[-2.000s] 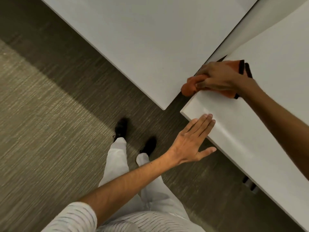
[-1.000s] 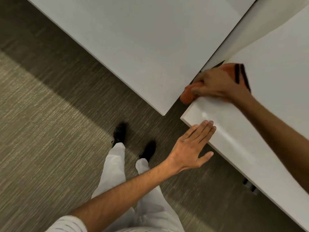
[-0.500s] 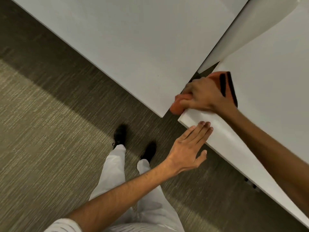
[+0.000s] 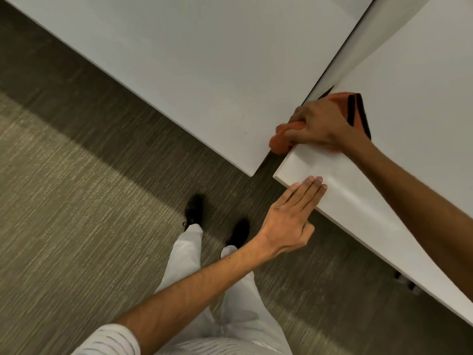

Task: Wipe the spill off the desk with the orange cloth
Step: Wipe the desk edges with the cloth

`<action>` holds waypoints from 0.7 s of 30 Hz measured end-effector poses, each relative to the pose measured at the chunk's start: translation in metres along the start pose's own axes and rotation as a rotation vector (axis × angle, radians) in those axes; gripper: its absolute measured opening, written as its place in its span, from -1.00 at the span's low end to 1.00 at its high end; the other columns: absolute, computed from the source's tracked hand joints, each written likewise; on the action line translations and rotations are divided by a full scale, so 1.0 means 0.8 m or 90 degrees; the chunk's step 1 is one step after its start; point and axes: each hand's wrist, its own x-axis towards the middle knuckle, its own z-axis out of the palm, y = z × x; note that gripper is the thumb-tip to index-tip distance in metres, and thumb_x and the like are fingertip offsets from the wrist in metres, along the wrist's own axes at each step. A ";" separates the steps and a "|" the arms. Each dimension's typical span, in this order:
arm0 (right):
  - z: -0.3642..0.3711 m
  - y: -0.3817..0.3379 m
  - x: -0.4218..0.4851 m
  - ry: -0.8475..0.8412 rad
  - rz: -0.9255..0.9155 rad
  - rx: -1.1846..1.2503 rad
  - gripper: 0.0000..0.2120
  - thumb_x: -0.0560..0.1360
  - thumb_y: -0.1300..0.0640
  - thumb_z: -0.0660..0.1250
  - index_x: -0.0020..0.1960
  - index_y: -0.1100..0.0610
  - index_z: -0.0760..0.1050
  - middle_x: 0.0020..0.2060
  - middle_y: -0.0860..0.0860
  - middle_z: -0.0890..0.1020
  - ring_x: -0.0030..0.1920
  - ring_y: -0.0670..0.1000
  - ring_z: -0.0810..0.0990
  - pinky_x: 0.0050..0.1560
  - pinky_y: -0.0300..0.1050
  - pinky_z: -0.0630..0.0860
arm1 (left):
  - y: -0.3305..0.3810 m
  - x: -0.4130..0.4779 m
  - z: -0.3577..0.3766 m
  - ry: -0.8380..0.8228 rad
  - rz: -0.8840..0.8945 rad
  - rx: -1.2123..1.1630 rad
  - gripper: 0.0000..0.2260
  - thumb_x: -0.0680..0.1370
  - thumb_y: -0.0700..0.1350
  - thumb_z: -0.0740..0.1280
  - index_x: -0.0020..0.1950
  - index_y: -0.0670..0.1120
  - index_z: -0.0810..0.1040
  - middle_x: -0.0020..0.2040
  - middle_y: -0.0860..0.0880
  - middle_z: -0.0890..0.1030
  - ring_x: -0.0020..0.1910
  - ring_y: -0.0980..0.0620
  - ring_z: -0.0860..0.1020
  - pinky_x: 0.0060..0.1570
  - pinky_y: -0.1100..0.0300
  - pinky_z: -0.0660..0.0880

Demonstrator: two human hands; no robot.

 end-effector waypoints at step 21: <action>0.060 0.061 -0.173 0.391 0.265 0.254 -0.54 0.62 -0.06 0.26 0.49 0.00 0.36 0.43 0.08 0.48 0.40 0.08 0.45 0.42 0.10 0.38 | 0.001 -0.002 -0.035 -0.068 -0.012 0.002 -0.40 0.64 0.06 0.08 0.62 -0.11 0.01 0.64 -0.05 0.00 0.62 0.07 -0.09 0.59 0.05 -0.07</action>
